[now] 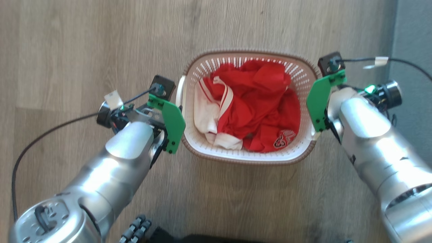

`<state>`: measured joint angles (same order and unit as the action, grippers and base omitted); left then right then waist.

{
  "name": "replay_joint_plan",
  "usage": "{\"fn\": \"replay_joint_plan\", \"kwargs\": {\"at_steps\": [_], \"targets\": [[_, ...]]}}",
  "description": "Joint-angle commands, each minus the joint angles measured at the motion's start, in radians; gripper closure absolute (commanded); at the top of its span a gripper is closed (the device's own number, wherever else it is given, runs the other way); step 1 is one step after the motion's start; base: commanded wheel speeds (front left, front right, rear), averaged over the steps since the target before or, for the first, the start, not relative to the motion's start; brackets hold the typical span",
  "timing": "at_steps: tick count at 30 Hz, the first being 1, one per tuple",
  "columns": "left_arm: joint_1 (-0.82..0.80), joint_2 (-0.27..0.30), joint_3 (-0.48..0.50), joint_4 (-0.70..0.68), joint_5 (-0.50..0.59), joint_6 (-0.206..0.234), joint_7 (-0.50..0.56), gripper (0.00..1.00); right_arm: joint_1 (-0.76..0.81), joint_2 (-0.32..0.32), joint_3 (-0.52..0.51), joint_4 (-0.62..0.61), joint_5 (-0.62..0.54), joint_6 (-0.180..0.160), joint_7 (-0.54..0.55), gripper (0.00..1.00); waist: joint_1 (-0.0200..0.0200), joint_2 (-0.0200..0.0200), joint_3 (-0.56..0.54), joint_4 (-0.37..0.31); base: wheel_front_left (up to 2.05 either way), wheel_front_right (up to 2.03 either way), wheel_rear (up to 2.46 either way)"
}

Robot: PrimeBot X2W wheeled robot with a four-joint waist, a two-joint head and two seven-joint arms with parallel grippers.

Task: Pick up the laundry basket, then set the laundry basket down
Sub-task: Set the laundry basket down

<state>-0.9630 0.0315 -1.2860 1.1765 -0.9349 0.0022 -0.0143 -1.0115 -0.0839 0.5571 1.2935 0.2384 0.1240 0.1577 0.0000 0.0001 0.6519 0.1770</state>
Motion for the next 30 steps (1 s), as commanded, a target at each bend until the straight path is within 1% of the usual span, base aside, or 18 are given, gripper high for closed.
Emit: {"fn": "replay_joint_plan", "kwargs": {"at_steps": [1,4,6,8,11,12,14,17,19,20,21,24,25,27,30], "targets": [[0.020,0.019,0.007,0.011,-0.011,0.011,-0.042,0.00,0.055,0.032,0.009,-0.015,0.014,0.007,-0.017,0.00,0.0000,-0.0001,-0.082,-0.005,0.00,0.00,0.00],[0.041,0.019,0.008,0.025,-0.013,0.021,-0.104,0.00,0.089,0.033,0.006,-0.046,0.044,0.007,-0.058,0.00,0.0000,-0.0001,-0.149,-0.007,0.00,0.00,0.00],[0.053,0.019,0.012,0.032,-0.014,0.033,-0.164,0.00,0.116,0.033,0.005,-0.081,0.074,0.007,-0.097,0.00,0.0000,-0.0001,-0.197,-0.007,0.00,0.00,0.00],[0.065,0.019,0.023,0.039,-0.016,0.051,-0.212,0.00,0.138,0.033,0.001,-0.110,0.098,0.007,-0.143,0.00,0.0000,-0.0001,-0.241,-0.008,0.00,0.00,0.00],[0.070,0.021,0.047,0.037,-0.002,0.092,-0.244,0.00,0.158,0.033,-0.009,-0.131,0.110,0.007,-0.231,0.00,0.0000,-0.0001,-0.302,-0.007,0.00,0.00,0.00],[0.061,0.029,0.070,0.008,0.008,0.115,-0.246,0.00,0.165,0.033,-0.017,-0.133,0.115,0.007,-0.259,0.00,0.0000,-0.0001,-0.319,-0.006,0.00,0.00,0.00],[0.061,0.063,0.134,-0.088,0.056,0.170,-0.247,0.00,0.179,0.033,-0.034,-0.137,0.126,0.007,-0.317,0.00,0.0000,-0.0001,-0.353,-0.002,0.00,0.00,0.00],[0.115,0.128,0.254,-0.264,0.164,0.248,-0.247,0.00,0.199,0.034,-0.061,-0.154,0.138,0.007,-0.386,0.00,0.0000,-0.0001,-0.400,0.001,0.00,0.00,0.00],[0.174,0.164,0.340,-0.384,0.245,0.284,-0.247,0.00,0.210,0.034,-0.095,-0.182,0.138,0.007,-0.411,0.00,0.0000,-0.0001,-0.427,-0.001,0.00,0.00,0.00],[0.205,0.179,0.382,-0.444,0.286,0.294,-0.247,0.00,0.218,0.033,-0.114,-0.200,0.134,0.007,-0.416,0.00,0.0000,-0.0001,-0.439,-0.002,0.00,0.00,0.00],[0.237,0.192,0.425,-0.506,0.328,0.302,-0.247,0.00,0.228,0.032,-0.138,-0.237,0.128,0.007,-0.418,0.00,0.0000,-0.0001,-0.450,-0.004,0.00,0.00,0.00],[0.343,0.206,0.548,-0.662,0.420,0.289,-0.247,0.00,0.295,0.026,-0.234,-0.407,0.083,0.007,-0.419,0.00,0.0000,-0.0001,-0.478,-0.007,0.00,0.00,0.00],[0.343,0.206,0.548,-0.662,0.420,0.289,-0.247,0.00,0.295,0.026,-0.234,-0.407,0.083,0.007,-0.419,0.00,0.0000,-0.0001,-0.478,-0.007,0.00,0.00,0.00],[0.408,0.200,0.631,-0.755,0.473,0.270,-0.247,0.00,0.362,0.027,-0.296,-0.522,0.046,0.007,-0.419,0.00,0.0000,-0.0001,-0.495,-0.007,0.00,0.00,0.00],[0.500,0.179,0.742,-0.868,0.544,0.230,-0.247,0.00,0.463,0.031,-0.364,-0.669,0.006,0.007,-0.419,0.00,0.0000,-0.0001,-0.518,-0.007,0.00,0.00,0.00]]}}
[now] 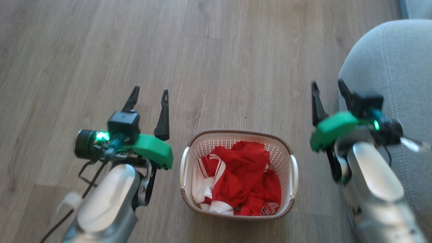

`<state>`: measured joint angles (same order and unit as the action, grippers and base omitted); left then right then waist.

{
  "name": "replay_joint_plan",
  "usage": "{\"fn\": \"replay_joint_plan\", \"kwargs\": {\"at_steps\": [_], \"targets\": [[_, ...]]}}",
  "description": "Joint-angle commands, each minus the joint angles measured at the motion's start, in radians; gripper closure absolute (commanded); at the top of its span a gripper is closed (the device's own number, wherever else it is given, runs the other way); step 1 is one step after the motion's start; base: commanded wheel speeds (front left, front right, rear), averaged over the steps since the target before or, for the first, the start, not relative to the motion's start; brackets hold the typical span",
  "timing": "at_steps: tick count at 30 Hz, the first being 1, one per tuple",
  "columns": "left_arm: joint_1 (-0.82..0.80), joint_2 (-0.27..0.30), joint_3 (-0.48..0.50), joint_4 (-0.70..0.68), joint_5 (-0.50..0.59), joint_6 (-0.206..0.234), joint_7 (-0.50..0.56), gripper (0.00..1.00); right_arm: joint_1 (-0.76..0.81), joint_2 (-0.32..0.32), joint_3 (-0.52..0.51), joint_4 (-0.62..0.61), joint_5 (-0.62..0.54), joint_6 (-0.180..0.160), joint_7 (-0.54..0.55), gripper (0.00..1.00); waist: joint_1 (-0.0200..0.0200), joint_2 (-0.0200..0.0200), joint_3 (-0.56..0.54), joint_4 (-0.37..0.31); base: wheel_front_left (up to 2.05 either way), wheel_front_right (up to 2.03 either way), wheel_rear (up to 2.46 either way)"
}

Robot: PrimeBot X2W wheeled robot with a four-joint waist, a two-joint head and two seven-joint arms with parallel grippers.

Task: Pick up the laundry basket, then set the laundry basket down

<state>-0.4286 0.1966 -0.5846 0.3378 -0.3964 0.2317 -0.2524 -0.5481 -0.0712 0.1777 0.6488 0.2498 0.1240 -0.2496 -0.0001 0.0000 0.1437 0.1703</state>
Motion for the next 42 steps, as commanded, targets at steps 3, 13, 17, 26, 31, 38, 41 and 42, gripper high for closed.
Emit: {"fn": "replay_joint_plan", "kwargs": {"at_steps": [3,13,17,26,31,38,41,42], "targets": [[0.041,-0.026,0.152,-0.138,0.066,-0.055,-0.009,0.00,0.080,0.020,-0.018,-0.138,-0.022,0.007,-0.012,0.00,0.0001,0.0000,-0.023,0.002,0.00,0.00,0.00],[0.242,-0.136,0.387,-0.301,0.188,-0.247,-0.009,0.00,0.268,0.021,-0.057,-0.369,-0.010,0.007,-0.012,0.00,0.0001,0.0000,-0.064,0.012,0.00,0.00,0.00],[0.295,-0.145,0.403,-0.266,0.206,-0.282,-0.009,0.00,0.323,0.021,-0.068,-0.384,-0.023,0.007,-0.012,0.00,0.0001,0.0000,-0.076,0.014,0.00,0.00,0.00],[0.332,-0.146,0.364,-0.215,0.208,-0.274,-0.009,0.00,0.404,0.021,-0.092,-0.405,-0.066,0.007,-0.012,0.00,0.0001,0.0000,-0.085,0.012,0.00,0.00,0.00],[0.341,-0.146,0.356,-0.215,0.216,-0.276,-0.009,0.00,0.417,0.021,-0.102,-0.426,-0.065,0.007,-0.012,0.00,0.0001,0.0000,-0.092,0.005,0.00,0.00,0.00],[0.340,-0.146,0.359,-0.223,0.208,-0.285,-0.009,0.00,0.417,0.021,-0.116,-0.436,-0.061,0.007,-0.012,0.00,0.0001,0.0000,-0.101,0.000,0.00,0.00,0.00],[0.342,-0.146,0.359,-0.223,0.204,-0.288,-0.009,0.00,0.419,0.021,-0.117,-0.434,-0.062,0.007,-0.012,0.00,0.0001,0.0000,-0.104,0.000,0.00,0.00,0.00],[0.343,-0.146,0.360,-0.223,0.202,-0.289,-0.009,0.00,0.419,0.021,-0.118,-0.434,-0.062,0.007,-0.012,0.00,0.0001,0.0000,-0.105,0.000,0.00,0.00,0.00]]}}
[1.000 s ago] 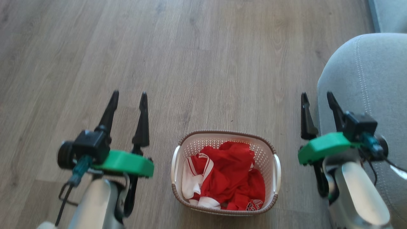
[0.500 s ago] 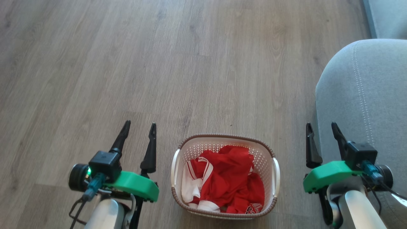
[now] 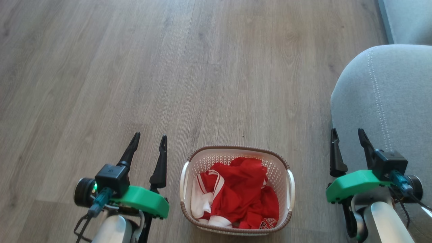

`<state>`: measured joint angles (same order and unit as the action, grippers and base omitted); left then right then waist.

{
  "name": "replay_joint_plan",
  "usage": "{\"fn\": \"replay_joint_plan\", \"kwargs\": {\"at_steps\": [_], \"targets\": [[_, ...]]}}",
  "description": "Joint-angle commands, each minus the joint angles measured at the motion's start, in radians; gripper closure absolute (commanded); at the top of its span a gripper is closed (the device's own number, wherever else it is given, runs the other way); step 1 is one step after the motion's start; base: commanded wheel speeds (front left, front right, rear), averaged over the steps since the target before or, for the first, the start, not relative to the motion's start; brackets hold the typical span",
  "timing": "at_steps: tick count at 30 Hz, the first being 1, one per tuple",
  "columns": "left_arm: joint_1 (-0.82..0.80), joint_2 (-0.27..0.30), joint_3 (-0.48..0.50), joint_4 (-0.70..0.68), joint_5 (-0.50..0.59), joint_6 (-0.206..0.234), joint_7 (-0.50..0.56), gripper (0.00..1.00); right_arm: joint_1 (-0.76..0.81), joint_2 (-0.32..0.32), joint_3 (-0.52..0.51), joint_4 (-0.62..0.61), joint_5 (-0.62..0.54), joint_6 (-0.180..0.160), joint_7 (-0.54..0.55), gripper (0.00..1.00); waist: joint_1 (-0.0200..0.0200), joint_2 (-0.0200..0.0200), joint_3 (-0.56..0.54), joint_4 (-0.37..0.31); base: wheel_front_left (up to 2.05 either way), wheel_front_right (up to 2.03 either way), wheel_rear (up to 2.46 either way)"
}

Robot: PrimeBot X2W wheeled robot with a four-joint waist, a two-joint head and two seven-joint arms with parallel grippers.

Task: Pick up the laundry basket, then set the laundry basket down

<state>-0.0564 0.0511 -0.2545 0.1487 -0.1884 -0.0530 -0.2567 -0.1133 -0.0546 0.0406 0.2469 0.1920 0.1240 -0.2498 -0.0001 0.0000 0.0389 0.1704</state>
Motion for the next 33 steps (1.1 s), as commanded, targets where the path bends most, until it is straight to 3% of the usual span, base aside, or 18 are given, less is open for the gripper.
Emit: {"fn": "replay_joint_plan", "kwargs": {"at_steps": [1,32,33], "targets": [[-0.028,-0.001,0.030,-0.034,-0.007,-0.005,-0.005,0.00,-0.016,0.004,0.018,-0.032,-0.004,0.007,-0.012,0.00,0.0001,0.0000,0.000,-0.001,0.00,0.00,0.00],[-0.020,-0.001,0.046,-0.013,-0.033,-0.007,-0.005,0.00,-0.017,0.004,0.025,-0.017,0.009,0.007,-0.012,0.00,0.0001,0.0000,-0.013,-0.008,0.00,0.00,0.00],[0.001,0.000,0.008,0.020,-0.028,-0.009,0.000,1.00,0.000,0.002,0.000,0.015,0.003,0.000,0.000,1.00,0.0001,0.0000,-0.012,-0.008,0.00,0.00,0.00]]}}
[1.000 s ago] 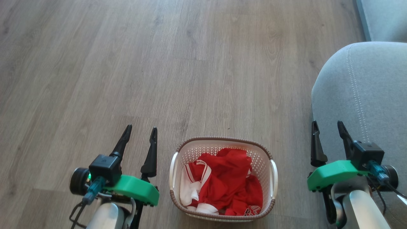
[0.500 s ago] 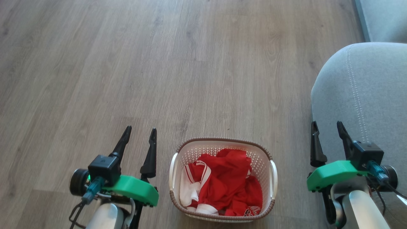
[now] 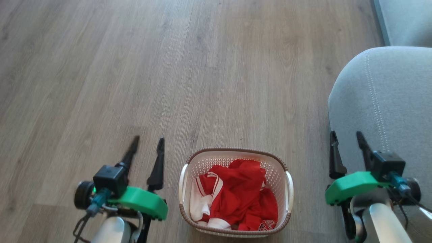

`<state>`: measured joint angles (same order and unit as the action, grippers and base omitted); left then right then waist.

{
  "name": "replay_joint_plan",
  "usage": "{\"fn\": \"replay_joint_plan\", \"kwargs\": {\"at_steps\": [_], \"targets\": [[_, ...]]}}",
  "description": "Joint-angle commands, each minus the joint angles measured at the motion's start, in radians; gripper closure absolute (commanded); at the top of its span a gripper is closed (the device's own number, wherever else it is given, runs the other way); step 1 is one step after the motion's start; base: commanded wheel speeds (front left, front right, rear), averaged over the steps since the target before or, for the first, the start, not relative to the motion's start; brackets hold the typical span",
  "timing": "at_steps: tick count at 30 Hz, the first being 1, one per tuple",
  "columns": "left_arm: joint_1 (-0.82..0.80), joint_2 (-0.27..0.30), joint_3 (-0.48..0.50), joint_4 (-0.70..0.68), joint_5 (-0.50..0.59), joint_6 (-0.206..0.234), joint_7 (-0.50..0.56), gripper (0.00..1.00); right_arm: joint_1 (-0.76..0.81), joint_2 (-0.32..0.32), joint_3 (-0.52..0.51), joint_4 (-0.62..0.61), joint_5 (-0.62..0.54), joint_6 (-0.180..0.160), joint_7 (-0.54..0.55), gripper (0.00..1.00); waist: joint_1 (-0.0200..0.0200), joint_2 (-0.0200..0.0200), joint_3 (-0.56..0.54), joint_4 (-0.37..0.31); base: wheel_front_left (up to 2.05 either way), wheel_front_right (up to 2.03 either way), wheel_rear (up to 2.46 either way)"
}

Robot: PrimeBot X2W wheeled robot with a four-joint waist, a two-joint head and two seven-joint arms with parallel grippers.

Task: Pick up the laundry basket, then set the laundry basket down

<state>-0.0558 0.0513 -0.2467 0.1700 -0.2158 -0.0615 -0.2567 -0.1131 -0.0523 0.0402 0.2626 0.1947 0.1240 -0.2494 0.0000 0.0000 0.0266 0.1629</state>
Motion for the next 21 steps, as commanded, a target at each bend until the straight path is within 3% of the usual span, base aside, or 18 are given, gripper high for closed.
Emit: {"fn": "replay_joint_plan", "kwargs": {"at_steps": [1,21], "targets": [[0.002,0.000,-0.002,0.013,-0.001,0.000,0.000,1.00,0.001,0.000,0.000,0.014,0.001,0.000,0.002,1.00,0.0000,0.0000,0.000,0.000,0.00,0.00,0.00],[0.008,0.013,0.031,0.044,-0.211,-0.009,0.038,1.00,0.010,0.002,-0.022,0.032,0.199,0.001,0.053,1.00,0.0000,0.0000,-0.003,-0.023,0.00,0.00,0.00]]}}
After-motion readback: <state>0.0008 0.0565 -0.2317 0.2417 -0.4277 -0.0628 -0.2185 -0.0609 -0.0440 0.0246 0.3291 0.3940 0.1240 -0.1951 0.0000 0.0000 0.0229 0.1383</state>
